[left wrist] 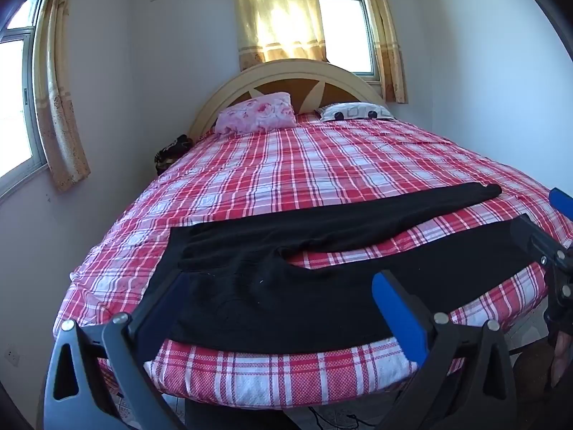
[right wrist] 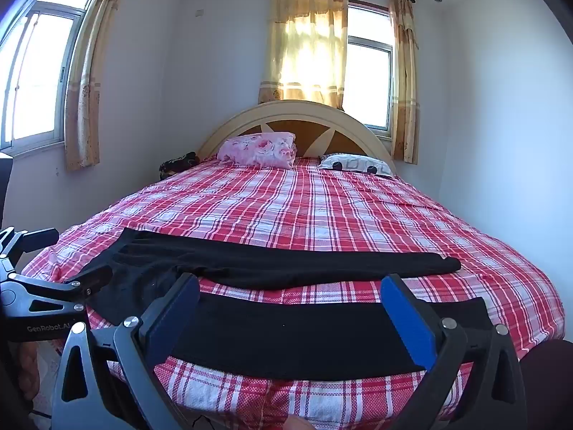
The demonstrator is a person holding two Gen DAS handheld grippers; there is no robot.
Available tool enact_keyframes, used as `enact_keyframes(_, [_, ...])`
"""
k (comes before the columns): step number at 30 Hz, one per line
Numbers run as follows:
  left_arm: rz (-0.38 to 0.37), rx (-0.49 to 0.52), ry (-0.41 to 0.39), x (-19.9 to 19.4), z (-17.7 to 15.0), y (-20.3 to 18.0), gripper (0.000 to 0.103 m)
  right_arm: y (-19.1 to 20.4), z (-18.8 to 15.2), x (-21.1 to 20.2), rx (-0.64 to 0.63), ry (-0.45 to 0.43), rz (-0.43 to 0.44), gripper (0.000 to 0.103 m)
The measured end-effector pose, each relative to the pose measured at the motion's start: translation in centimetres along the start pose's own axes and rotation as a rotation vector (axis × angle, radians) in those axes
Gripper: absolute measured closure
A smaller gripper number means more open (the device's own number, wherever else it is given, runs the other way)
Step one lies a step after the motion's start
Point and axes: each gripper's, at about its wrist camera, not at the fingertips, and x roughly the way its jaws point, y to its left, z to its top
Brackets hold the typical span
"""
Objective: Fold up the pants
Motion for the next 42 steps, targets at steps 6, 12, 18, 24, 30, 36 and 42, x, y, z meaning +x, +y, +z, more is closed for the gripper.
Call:
enact_keyframes(6, [-0.010, -0.008, -0.003, -0.1, -0.3, 0.1, 0.000, 0.0, -0.1, 0.1, 0.000, 0.003, 0.000, 0.001])
enact_keyframes(12, [-0.014, -0.015, -0.003, -0.3, -0.8, 0.3, 0.000, -0.2, -0.2, -0.1, 0.002, 0.006, 0.007, 0.001])
enact_keyframes(18, [-0.017, -0.028, 0.005, 0.0, -0.8, 1.0, 0.000, 0.2, -0.6, 0.0, -0.007, 0.003, 0.003, 0.001])
enact_keyframes(24, [-0.014, -0.033, 0.019, 0.5, -1.0, 1.2, 0.000, -0.1, -0.6, 0.2, 0.004, 0.016, 0.001, 0.001])
enact_keyframes(30, [-0.015, -0.032, 0.020, 0.5, -1.2, 1.2, 0.000, 0.2, -0.9, 0.5, -0.003, 0.025, 0.006, 0.001])
enact_keyframes(36, [-0.014, -0.032, 0.020, 0.5, -1.2, 1.1, 0.000, 0.2, -1.0, 0.5, -0.007, 0.026, 0.007, 0.001])
enact_keyframes(42, [-0.015, -0.034, 0.020, 0.6, -1.2, 1.1, 0.000, 0.3, -1.1, 0.5, -0.007, 0.027, 0.005, 0.001])
